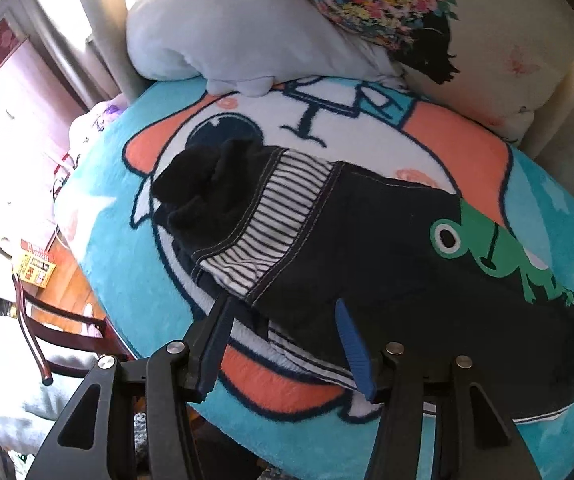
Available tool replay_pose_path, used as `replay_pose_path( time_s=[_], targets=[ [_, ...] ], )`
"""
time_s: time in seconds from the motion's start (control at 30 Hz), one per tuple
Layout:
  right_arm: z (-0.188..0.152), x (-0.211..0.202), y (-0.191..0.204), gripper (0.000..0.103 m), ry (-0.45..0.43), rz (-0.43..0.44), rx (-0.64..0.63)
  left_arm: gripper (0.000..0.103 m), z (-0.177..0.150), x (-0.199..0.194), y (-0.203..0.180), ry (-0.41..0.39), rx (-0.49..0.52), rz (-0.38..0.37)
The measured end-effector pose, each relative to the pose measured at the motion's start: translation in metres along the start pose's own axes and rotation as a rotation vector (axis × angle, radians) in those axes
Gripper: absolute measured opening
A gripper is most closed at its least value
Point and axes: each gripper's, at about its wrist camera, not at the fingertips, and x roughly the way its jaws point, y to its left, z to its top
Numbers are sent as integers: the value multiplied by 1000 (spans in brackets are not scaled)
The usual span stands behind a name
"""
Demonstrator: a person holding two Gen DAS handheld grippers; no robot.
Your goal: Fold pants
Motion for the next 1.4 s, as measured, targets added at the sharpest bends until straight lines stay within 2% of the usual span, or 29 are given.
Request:
replay_pose_path(
  time_s=[0.17,0.37,0.6,0.8,1.4],
  targets=[
    [0,1,6,57,-6,9,-20,82,-1,0,1,1,0,14],
    [-1,9,0,57,21,18,23,82,-5,3,2,14,7,16],
    [-4,29,0,57,80,2,40,82,-15,6,25,31,-64,39],
    [-3,32,11,57,81,2,1,82,-16,5,39,32,-123,60],
    [-4,30,-16,57,56,29,91,82,-15,17,3,64,-11,81]
  ],
)
